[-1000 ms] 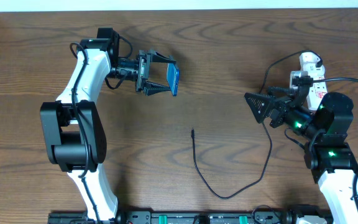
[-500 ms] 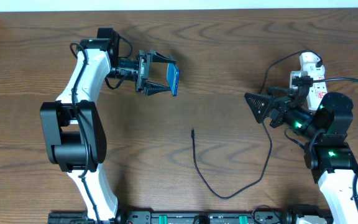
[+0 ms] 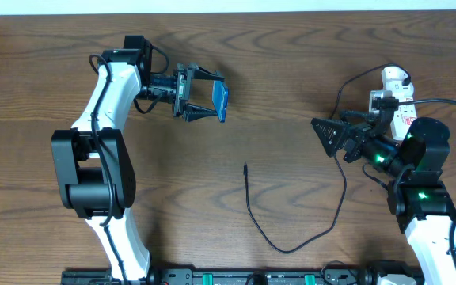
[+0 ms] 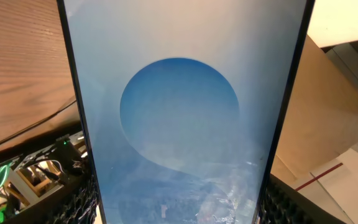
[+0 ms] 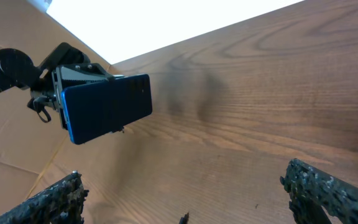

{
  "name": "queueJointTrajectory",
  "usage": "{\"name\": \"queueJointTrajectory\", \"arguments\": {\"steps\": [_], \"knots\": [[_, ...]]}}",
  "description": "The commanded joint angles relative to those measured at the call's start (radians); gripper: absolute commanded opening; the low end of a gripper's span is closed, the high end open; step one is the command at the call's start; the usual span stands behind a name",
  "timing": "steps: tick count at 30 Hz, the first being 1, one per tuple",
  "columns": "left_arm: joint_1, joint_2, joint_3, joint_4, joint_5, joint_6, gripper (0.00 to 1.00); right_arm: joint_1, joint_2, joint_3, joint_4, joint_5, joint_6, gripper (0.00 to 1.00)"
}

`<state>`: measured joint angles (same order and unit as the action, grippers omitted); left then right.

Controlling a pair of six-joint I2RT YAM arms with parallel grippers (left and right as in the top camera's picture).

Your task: Plug charger to phone and switch on socket

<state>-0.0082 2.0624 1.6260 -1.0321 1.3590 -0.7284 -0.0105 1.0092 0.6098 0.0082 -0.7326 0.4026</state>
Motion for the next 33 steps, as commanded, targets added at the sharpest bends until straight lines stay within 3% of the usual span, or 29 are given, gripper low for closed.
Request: {"name": "queueJointTrajectory", "arguments": {"steps": [1,33], "knots": [[0.003,-0.037,-0.003,-0.002,0.035,0.021,0.07,0.018,0.004,0.023,-0.003,0.008,0.008,0.99],[0.003,-0.037,-0.003,0.028,0.035,0.016,0.07,0.018,0.004,0.023,0.0,0.013,0.024,0.99]]}}
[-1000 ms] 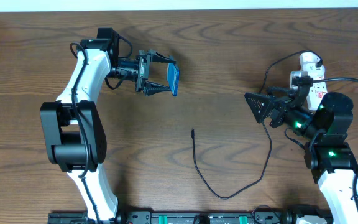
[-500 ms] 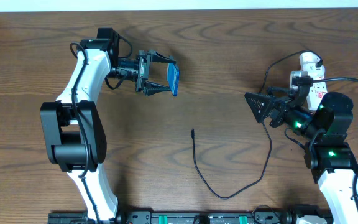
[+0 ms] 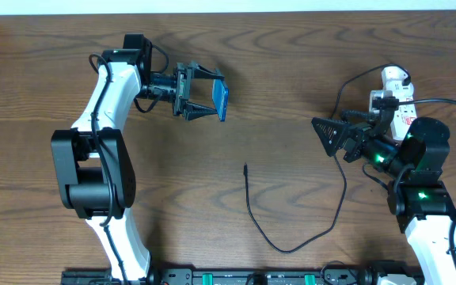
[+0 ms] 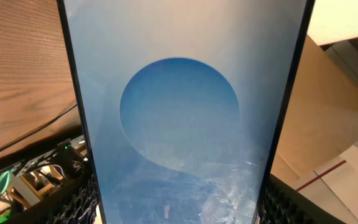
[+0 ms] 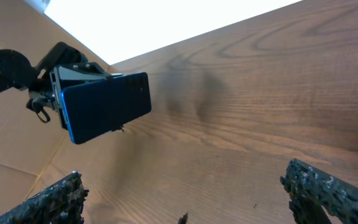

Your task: Plug charger to phone and switch on socket

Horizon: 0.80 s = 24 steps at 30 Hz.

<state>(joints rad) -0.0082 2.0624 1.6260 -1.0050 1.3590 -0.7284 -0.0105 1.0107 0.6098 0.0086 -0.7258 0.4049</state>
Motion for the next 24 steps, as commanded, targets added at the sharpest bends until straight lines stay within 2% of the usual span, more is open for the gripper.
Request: {"name": "queueJointTrajectory", "arguments": {"steps": [1,24], "knots": [[0.003,-0.037,-0.002,0.001,0.035,0.016,0.07,0.018,0.002,0.023,-0.001,0.019,0.041,0.99],[0.003,-0.037,-0.002,0.002,0.035,0.017,0.07,0.018,0.002,0.023,0.002,0.028,0.051,0.99]]}}
